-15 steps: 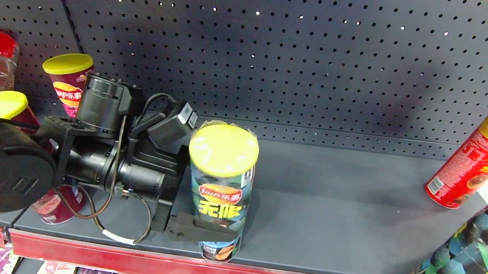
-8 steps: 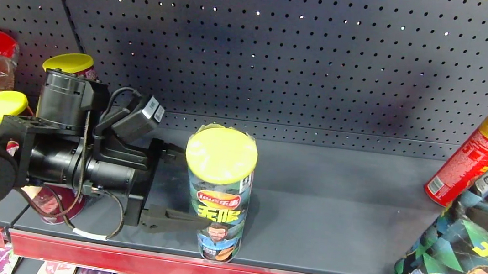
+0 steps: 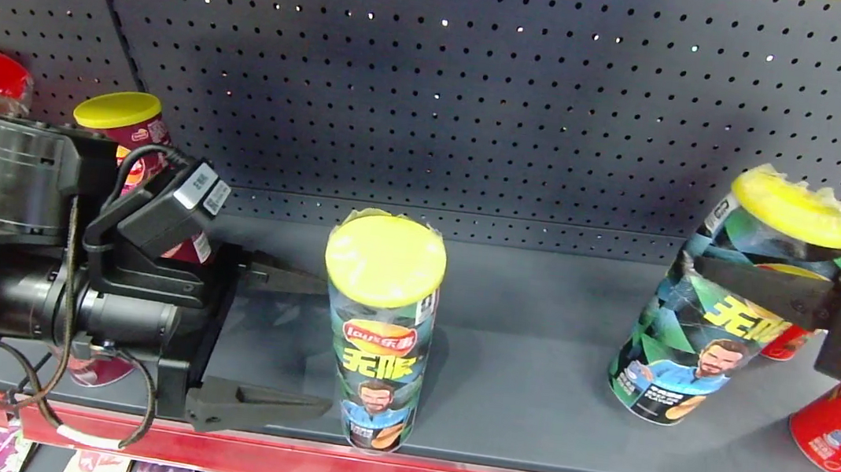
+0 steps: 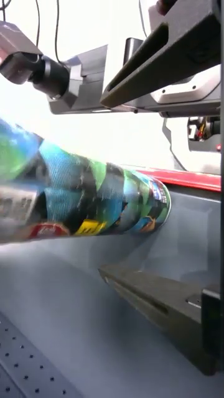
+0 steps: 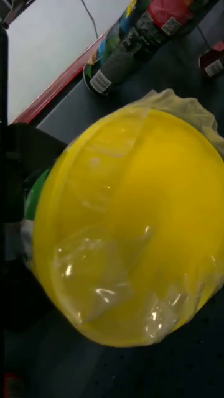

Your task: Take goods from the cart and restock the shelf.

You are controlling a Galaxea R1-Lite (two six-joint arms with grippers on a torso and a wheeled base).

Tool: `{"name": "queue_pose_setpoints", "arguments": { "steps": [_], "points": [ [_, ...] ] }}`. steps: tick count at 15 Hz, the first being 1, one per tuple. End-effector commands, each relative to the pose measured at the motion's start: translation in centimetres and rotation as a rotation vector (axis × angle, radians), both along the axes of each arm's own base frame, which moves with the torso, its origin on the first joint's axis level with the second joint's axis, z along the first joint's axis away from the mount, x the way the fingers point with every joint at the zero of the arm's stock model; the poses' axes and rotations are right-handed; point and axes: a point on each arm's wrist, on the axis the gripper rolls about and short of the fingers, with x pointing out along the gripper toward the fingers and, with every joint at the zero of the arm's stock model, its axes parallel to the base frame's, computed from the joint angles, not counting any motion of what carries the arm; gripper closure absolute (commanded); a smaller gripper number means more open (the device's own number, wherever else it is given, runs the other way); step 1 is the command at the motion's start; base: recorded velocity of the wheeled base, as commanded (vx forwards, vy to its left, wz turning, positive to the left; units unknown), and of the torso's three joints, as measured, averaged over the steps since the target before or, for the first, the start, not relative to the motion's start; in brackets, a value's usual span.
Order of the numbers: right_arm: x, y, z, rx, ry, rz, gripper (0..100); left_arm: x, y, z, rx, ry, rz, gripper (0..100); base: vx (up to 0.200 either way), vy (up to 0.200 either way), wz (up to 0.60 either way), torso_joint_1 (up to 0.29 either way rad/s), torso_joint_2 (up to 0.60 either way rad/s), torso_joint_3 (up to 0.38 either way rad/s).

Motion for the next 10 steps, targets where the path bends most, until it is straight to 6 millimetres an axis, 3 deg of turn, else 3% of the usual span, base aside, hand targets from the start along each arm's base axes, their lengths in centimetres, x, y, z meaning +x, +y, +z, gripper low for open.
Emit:
{"name": "queue_pose_setpoints", "arguments": {
  "steps": [1, 5, 10],
  "points": [
    [2.2, 1.3, -0.3, -0.015, 0.035, 0.025, 100, -0.8, 0.4, 0.6, -0.008, -0.027, 0.009, 0, 0.0, 0.0, 0.0, 0.0, 0.0, 0.0],
    [4.0, 2.6, -0.3, -0.003, 0.0, 0.042, 100, -1.3, 0.6, 1.1, -0.003, -0.054, 0.039, 0, 0.0, 0.0, 0.0, 0.0, 0.0, 0.0],
    [4.3, 2.7, -0.4, -0.004, 0.003, 0.042, 100, -2.6, 1.1, 1.7, -0.007, -0.082, 0.057, 0, 0.0, 0.0, 0.0, 0.0, 0.0, 0.0]
  ]
}}
